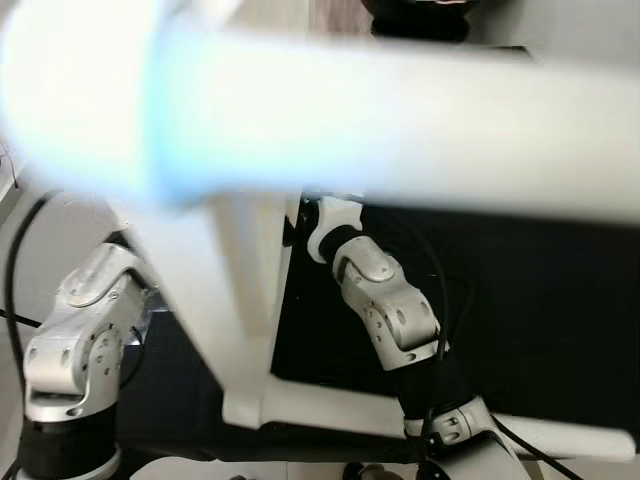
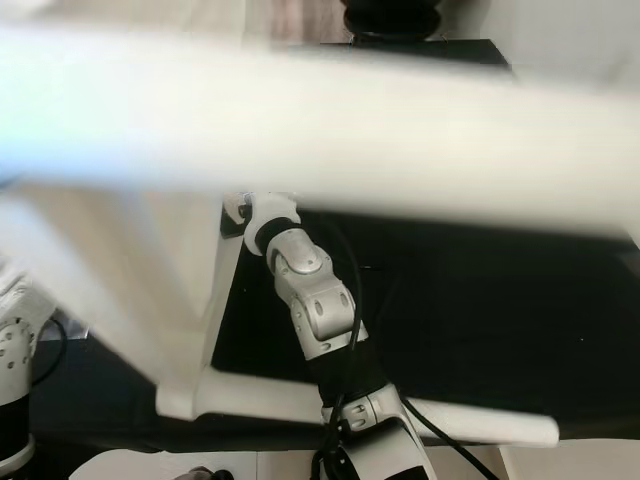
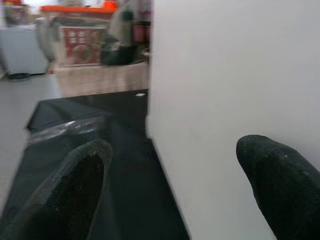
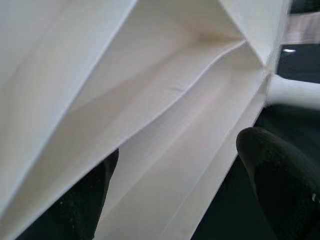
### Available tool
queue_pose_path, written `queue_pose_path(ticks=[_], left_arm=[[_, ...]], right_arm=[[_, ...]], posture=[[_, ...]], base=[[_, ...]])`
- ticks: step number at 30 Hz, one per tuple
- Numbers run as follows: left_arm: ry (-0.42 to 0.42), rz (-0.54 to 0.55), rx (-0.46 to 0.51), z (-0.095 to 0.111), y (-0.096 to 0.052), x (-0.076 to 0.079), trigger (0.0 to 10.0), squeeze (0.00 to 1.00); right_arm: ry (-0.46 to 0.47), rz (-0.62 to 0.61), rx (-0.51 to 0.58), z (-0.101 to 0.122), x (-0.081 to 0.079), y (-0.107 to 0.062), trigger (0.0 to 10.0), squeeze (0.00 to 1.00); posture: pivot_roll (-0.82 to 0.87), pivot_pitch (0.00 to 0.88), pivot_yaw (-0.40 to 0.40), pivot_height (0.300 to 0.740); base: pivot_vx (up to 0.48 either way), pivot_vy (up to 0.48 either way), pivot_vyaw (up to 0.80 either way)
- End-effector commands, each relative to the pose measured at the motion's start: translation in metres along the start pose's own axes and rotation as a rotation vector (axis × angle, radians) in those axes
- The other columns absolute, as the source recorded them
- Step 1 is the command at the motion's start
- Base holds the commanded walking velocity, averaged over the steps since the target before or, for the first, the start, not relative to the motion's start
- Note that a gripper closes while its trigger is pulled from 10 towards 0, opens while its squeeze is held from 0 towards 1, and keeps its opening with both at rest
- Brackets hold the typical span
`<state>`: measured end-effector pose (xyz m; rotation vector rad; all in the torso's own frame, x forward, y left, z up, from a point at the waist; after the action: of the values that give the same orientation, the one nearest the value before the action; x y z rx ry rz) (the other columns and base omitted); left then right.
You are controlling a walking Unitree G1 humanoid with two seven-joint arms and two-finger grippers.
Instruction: Building children table
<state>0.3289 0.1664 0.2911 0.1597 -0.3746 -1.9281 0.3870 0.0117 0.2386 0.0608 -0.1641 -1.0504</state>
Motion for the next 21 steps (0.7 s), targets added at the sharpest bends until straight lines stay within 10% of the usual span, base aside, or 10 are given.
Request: queue_pose_path(ticks=[1, 10, 14, 21], left_arm=[[0.022, 0.039, -0.023, -0.001, -0.008, -0.008, 10.0, 0.0], [-0.018, 0.041, -0.076, -0.02, -0.012, -0.001, 10.0, 0.0], [-0.025, 0.071, -0.105, -0.031, -0.017, -0.005, 10.0, 0.0], [0.027, 0.324, -0.149, -0.041, -0.051, -0.067, 10.0, 0.0]], right_arm=[[0.04, 0.092, 0.118, 0.035, -0.036, 0.002, 10.0, 0.0], [-0.041, -0.052, 0.033, 0.012, 0.005, -0.001, 10.0, 0.0], [-0.112, -0.175, -0.032, -0.008, 0.051, -0.015, 10.0, 0.0], [-0.197, -0.333, -0.134, -0.034, 0.107, -0.044, 10.0, 0.0]], posture=[[0.05, 0.147, -0.034, 0.74], [0.03, 0.148, -0.029, 0.74], [0.03, 0.15, -0.027, 0.74], [0.04, 0.151, -0.028, 0.74]], base=[[0.0, 0.0, 0.0], [0.0, 0.0, 0.0], [0.0, 0.0, 0.0], [0.0, 0.0, 0.0]])
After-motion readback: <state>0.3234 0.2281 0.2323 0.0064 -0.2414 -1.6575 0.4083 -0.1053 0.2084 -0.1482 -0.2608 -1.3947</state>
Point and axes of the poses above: a point about 5 cm out from each wrist's last joint towards the gripper, its own y axis pointing out of the wrist towards the gripper, its own z axis along the axis of the wrist's last joint, x = y × z, the point moved 6 cm from there along y, pointing out of the wrist towards the gripper, and after that the axes turned 7 degrees about -y, right-handed, at the moved point
